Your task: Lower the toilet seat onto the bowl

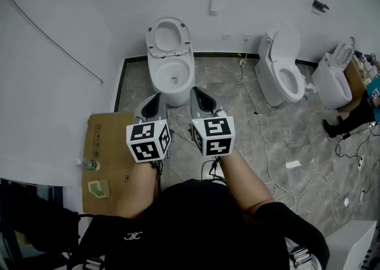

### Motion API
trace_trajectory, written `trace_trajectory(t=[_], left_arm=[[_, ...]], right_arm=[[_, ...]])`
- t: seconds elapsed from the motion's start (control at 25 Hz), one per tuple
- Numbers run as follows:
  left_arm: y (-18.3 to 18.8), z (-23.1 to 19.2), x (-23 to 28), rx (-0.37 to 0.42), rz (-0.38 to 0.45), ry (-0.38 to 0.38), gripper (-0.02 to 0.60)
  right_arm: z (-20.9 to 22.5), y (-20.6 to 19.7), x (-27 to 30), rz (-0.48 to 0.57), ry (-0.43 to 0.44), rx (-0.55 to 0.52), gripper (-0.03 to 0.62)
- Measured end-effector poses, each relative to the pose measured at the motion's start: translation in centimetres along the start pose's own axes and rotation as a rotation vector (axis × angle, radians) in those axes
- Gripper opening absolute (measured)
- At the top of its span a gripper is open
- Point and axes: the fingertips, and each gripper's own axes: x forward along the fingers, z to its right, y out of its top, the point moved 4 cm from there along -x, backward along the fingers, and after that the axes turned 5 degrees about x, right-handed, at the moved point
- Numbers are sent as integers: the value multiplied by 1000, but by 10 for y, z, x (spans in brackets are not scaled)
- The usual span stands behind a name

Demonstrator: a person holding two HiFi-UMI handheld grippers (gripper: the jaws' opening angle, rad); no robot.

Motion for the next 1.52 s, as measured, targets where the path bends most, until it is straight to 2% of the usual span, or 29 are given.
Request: trace_trajectory(t=[0.24, 0.56, 0.84, 1.24, 1.52], left_arm=[[0, 11, 7, 11, -3, -4, 8], [-7, 27, 13, 6, -20, 26, 8], [-16, 43, 19, 32, -46, 55, 8], [-18, 31, 41, 40, -57, 82, 9], [-16, 1, 77, 30, -46, 72, 9]], right_arm=[[9, -3, 0, 4, 8, 5, 8], [35, -8, -5, -14, 32, 34, 9], [47, -17, -7, -38, 65, 42, 9], [54, -21, 21, -53, 88, 43, 9], [56, -19, 67, -54, 85, 28, 9]])
